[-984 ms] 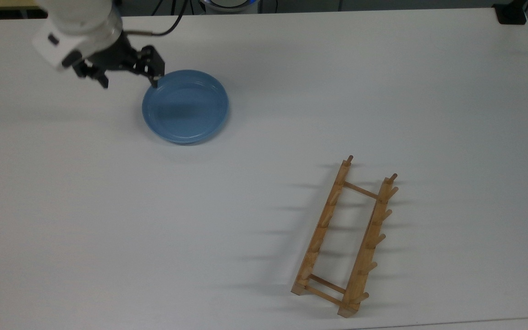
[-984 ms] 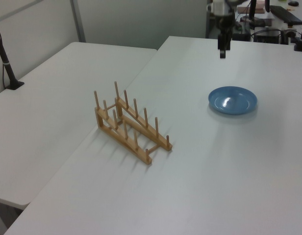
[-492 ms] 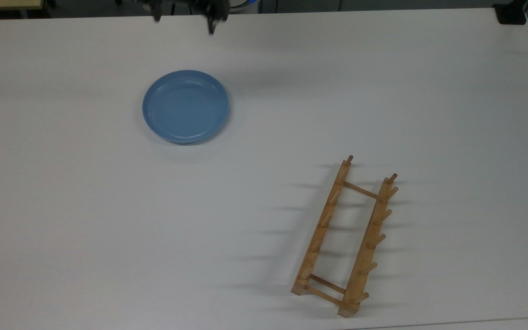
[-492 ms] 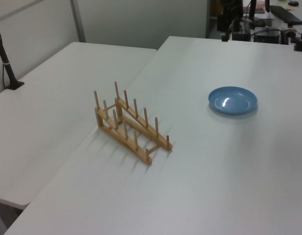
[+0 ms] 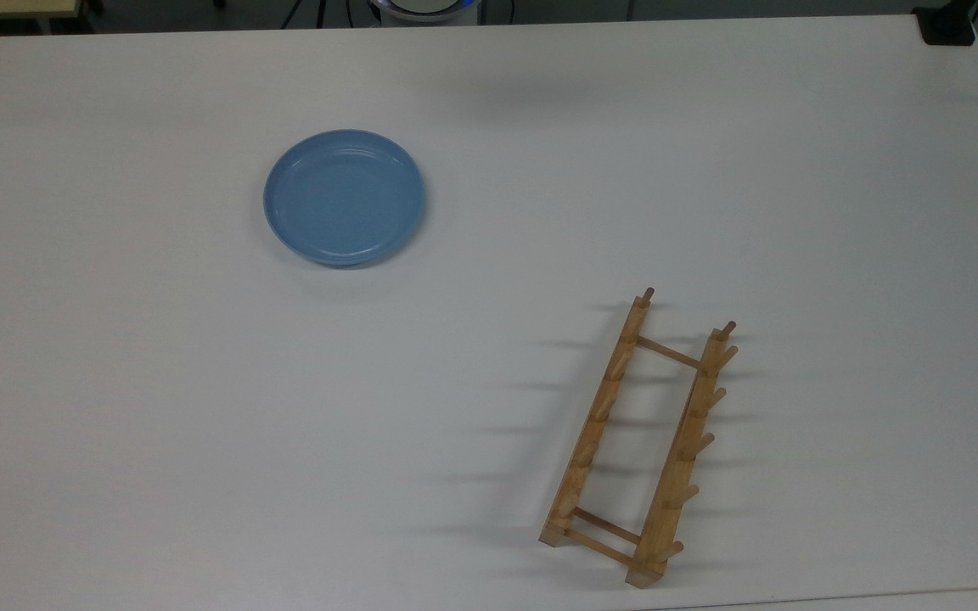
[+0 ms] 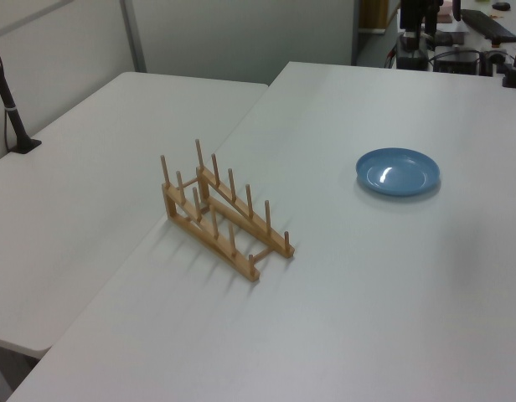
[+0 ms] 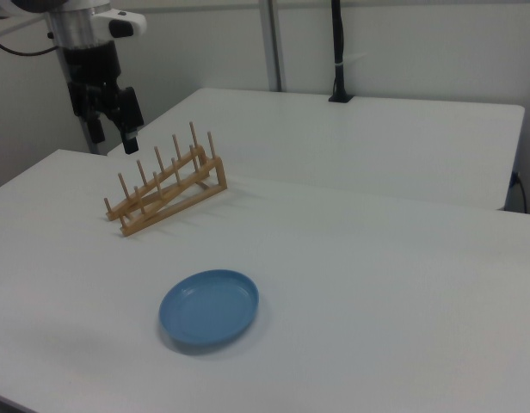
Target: Pick plate from plate rack
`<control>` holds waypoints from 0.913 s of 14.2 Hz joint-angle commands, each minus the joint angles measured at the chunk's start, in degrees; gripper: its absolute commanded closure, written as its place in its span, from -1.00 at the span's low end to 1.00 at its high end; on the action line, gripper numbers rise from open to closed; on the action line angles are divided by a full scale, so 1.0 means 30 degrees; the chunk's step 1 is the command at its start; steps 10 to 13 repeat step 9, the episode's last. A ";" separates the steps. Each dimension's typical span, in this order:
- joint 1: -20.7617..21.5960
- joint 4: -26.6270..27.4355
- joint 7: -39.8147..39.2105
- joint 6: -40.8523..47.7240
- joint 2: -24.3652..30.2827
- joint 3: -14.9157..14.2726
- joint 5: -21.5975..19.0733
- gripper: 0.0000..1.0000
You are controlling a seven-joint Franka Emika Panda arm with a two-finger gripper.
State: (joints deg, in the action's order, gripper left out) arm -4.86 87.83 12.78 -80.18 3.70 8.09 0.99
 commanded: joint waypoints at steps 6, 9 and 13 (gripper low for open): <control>0.0448 0.1868 -0.3933 -0.5149 0.0261 -0.1641 -0.0477 -1.00; 0.0449 0.1867 -0.3937 -0.5119 0.0261 -0.1643 -0.0477 -1.00; 0.0449 0.1867 -0.3937 -0.5119 0.0261 -0.1643 -0.0477 -1.00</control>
